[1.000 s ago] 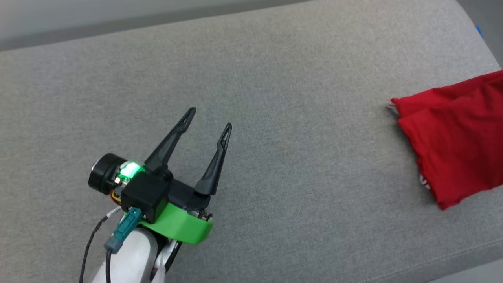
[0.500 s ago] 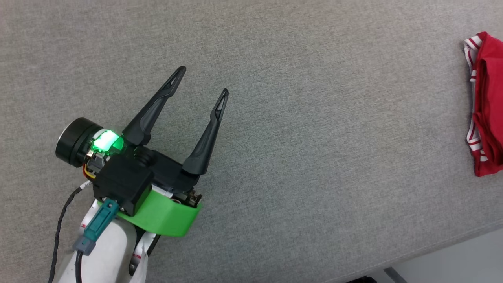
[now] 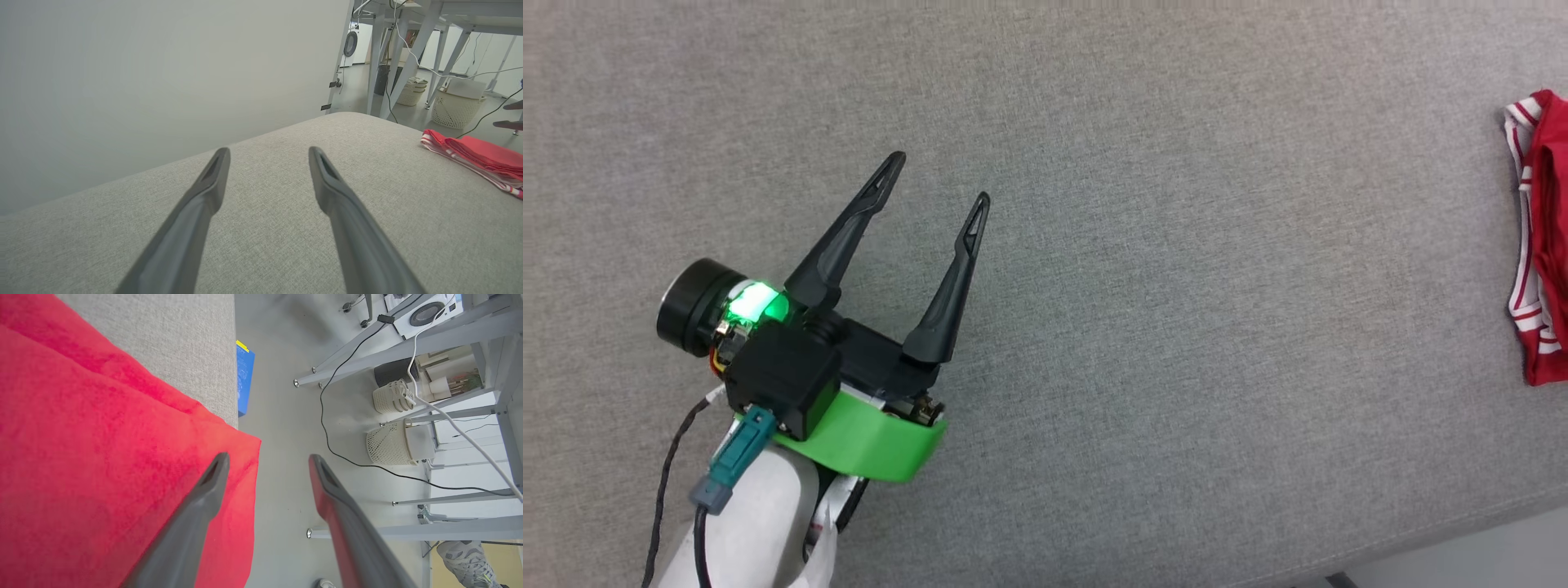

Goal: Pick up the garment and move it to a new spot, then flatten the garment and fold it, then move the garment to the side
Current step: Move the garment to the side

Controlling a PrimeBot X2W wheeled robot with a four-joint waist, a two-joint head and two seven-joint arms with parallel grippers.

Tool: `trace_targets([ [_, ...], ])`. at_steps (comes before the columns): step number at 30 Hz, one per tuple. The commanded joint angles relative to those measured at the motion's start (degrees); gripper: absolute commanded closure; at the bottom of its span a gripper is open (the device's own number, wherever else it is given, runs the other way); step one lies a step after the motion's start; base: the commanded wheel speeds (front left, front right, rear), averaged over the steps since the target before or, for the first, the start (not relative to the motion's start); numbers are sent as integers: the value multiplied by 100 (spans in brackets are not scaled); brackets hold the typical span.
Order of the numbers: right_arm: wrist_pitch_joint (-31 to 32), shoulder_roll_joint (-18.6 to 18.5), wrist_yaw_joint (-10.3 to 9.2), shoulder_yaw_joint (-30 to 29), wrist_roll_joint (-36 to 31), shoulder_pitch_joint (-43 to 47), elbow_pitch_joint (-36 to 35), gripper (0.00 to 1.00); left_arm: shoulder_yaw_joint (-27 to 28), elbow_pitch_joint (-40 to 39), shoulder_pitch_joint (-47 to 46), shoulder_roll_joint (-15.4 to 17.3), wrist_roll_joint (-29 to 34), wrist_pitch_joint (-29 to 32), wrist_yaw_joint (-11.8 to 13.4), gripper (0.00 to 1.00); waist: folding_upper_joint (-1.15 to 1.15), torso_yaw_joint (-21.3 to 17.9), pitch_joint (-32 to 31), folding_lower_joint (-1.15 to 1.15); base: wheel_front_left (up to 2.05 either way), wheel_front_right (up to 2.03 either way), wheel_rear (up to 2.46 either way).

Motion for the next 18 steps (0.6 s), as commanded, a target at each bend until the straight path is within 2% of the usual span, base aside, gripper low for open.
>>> trace_targets([
  [1, -110, 0, -8, 9, -49, -104, 10, 0, 23, 113, 55, -54, -73, -99, 41, 0, 0, 129, -378, -1, 0, 0, 0],
  [6, -387, 87, -8, 156, 153, -96, -224, 0, 65, 594, 299, -209, -256, -344, 137, 0, 0, 310, -1037, -1, 0, 0, 0],
  [10, -511, 257, -8, 328, 569, 56, -649, 0, 144, 966, 533, -336, -416, -479, 224, 0, 0, 519, -1580, -1, 0, 0, 0],
  [14, -515, 427, -8, 481, 1093, 471, -1288, 0, 228, 1304, 754, -467, -617, -555, 255, 0, 0, 779, -2066, -1, 0, 0, 0],
  [18, -384, 739, -8, 349, 1675, 1115, -2172, 0, 358, 1557, 1033, -573, -737, -599, 332, 0, 0, 1065, -2496, -1, 0, 0, 0],
])
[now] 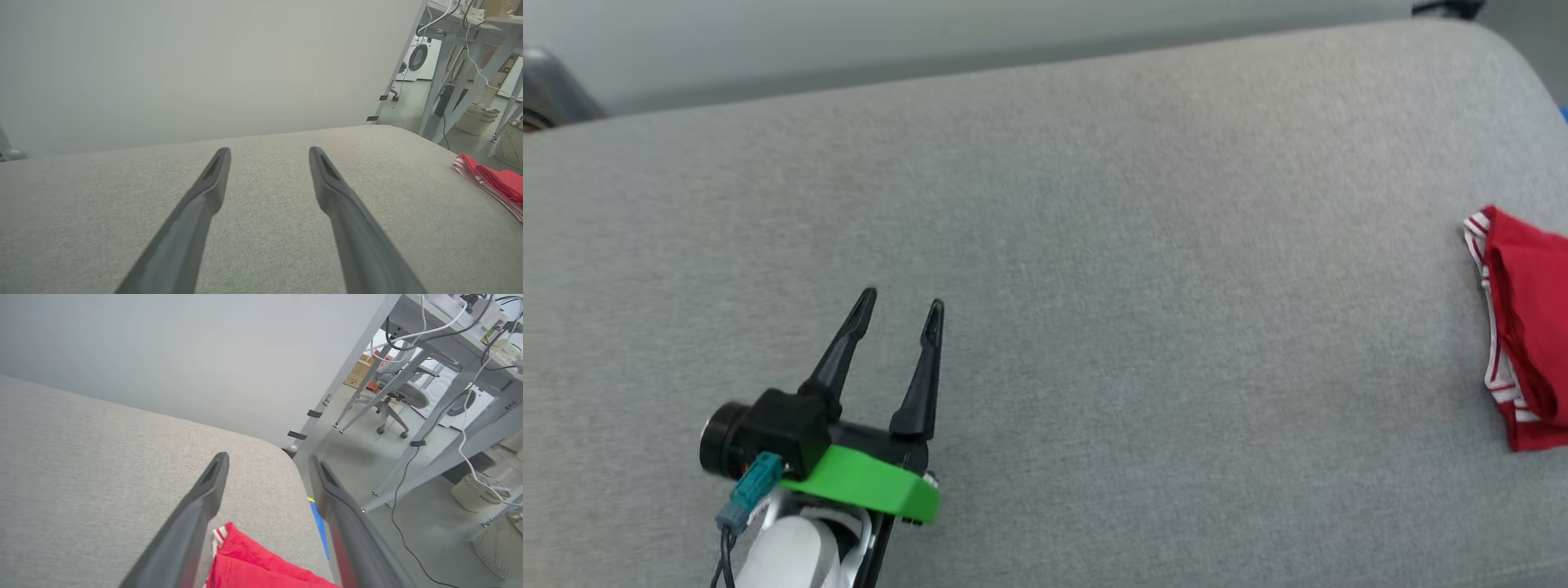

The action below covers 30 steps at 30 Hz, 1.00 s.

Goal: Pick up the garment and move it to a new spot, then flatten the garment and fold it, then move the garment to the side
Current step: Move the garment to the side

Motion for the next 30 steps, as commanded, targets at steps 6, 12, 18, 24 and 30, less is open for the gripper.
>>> trace_targets([
  [6, 327, 819, -6, -464, 231, 1324, -1627, 0, 175, 213, 435, -112, -88, -55, 82, 0, 0, 922, -1048, 0, 0, 0, 0],
  [12, 429, 1719, -6, -815, 124, 2423, -2817, 0, 390, 327, 665, -211, -51, -58, 129, 0, 0, 1170, -1246, 0, 0, 0, 0],
  [18, 175, 2338, -6, -863, -110, 3112, -2969, 0, 663, 402, 857, -400, 102, -59, 36, 0, 0, 1308, -1346, 0, 0, 0, 0],
  [24, -91, 2886, -6, -967, -311, 3483, -2977, 0, 751, 662, 994, -508, 152, -59, -201, 0, 0, 1355, -1395, 0, 0, 0, 0],
  [30, -208, 3051, -6, -860, -340, 3598, -2842, 0, 931, 701, 1006, -618, 197, -60, -310, 0, 0, 1347, -1402, 0, 0, 0, 0],
])
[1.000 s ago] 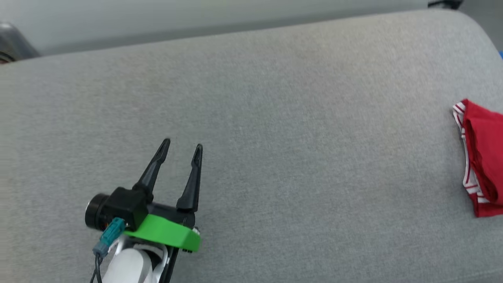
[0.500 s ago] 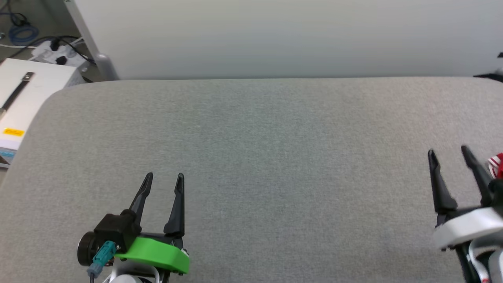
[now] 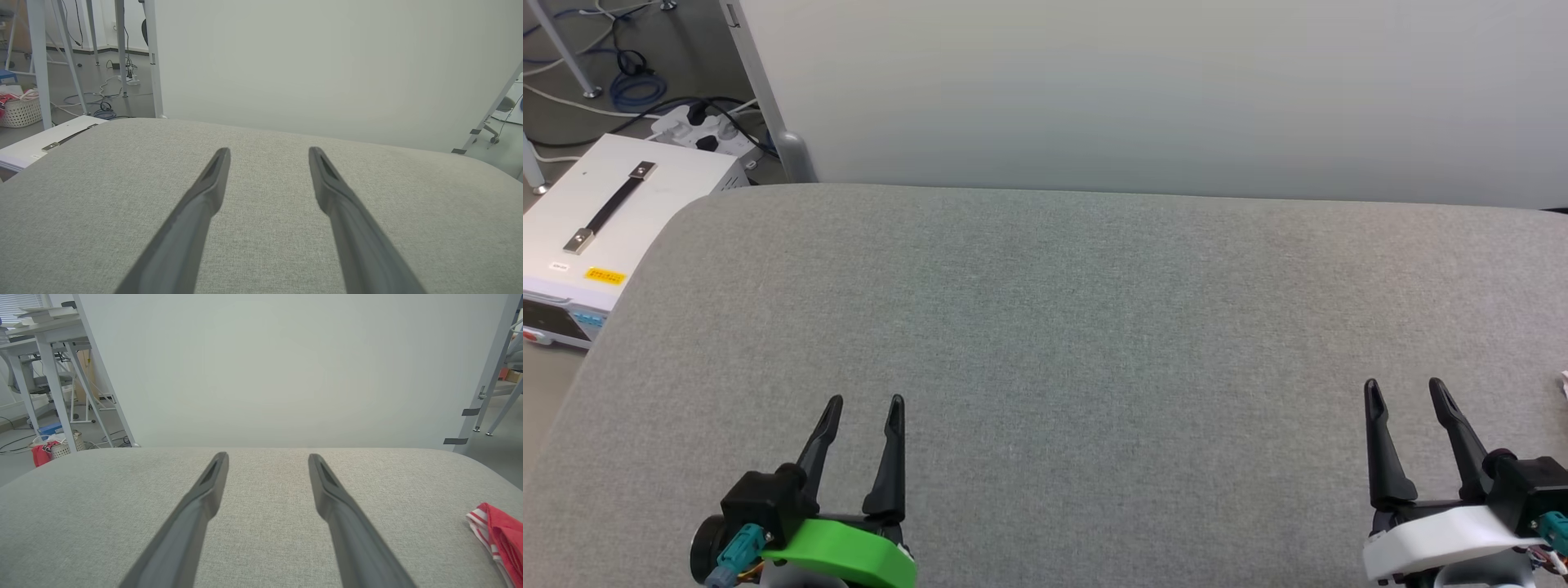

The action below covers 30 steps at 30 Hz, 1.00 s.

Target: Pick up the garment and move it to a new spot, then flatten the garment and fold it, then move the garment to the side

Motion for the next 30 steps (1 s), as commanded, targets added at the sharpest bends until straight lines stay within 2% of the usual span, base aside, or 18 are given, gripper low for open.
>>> trace_targets([
  [1, -44, 17, -5, 21, -32, 96, 30, 0, 35, -9, 74, -47, 69, -33, -47, 0, 0, -8, -6, 1, 0, 0, 0],
  [24, -104, 88, -5, 43, -62, 55, 102, 0, 230, 5, 89, -229, 122, -34, -148, 0, 0, -16, 5, 1, 0, 0, 0],
  [25, -46, 77, 0, 32, -49, 13, 81, 100, 212, 0, 10, -206, 103, 11, -115, 100, 0, -17, 4, 1, 0, 0, 0],
  [30, -12, 78, 0, 35, -70, 3, 74, 100, 217, -14, 3, -207, 136, 46, -99, 100, 0, -27, 7, 1, 0, 0, 0],
])
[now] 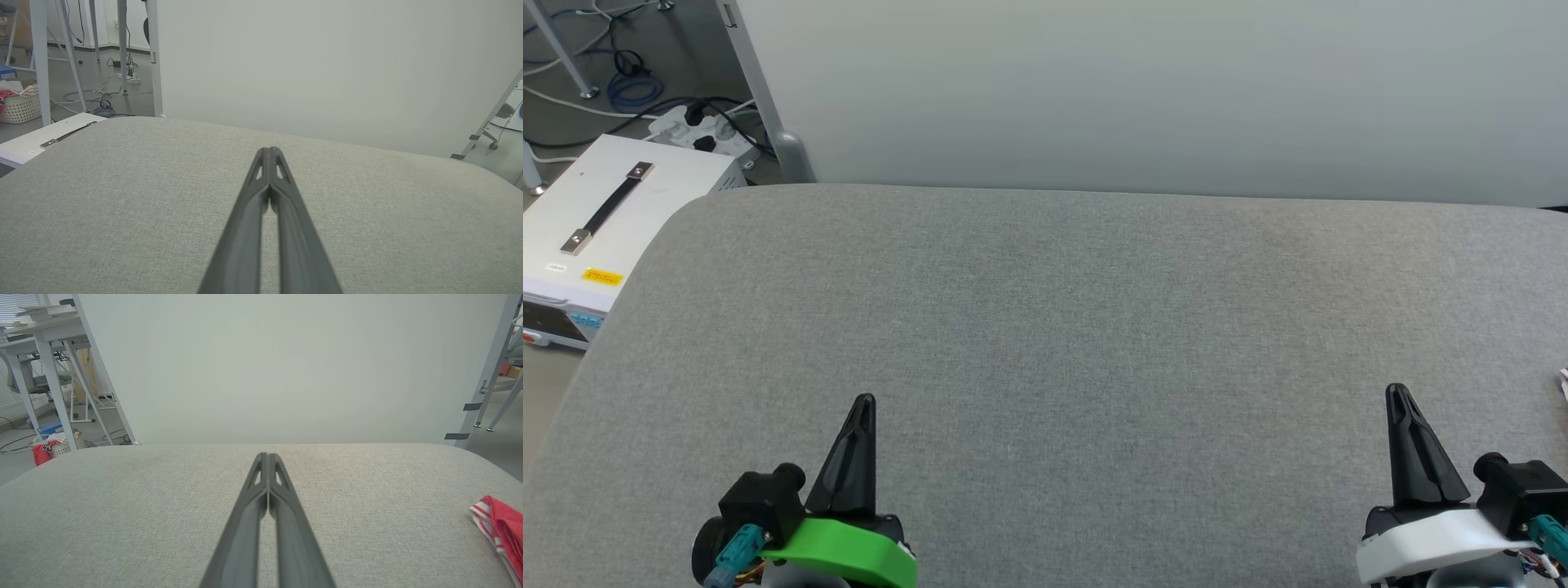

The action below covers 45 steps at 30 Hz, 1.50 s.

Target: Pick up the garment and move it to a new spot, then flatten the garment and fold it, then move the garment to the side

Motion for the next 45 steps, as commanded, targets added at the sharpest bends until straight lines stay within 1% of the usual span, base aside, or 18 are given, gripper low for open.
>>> trace_targets([
  [1, 40, 2, 0, 8, -31, -13, -8, 100, 11, -19, -8, -3, 48, 41, 24, 100, 0, -6, 1, 0, 0, 0, 0],
  [45, 560, 12, -2, 106, -366, -154, -98, 100, 128, -237, -94, -41, 574, 569, 283, 100, 0, -157, 35, 0, 0, 0, 0],
])
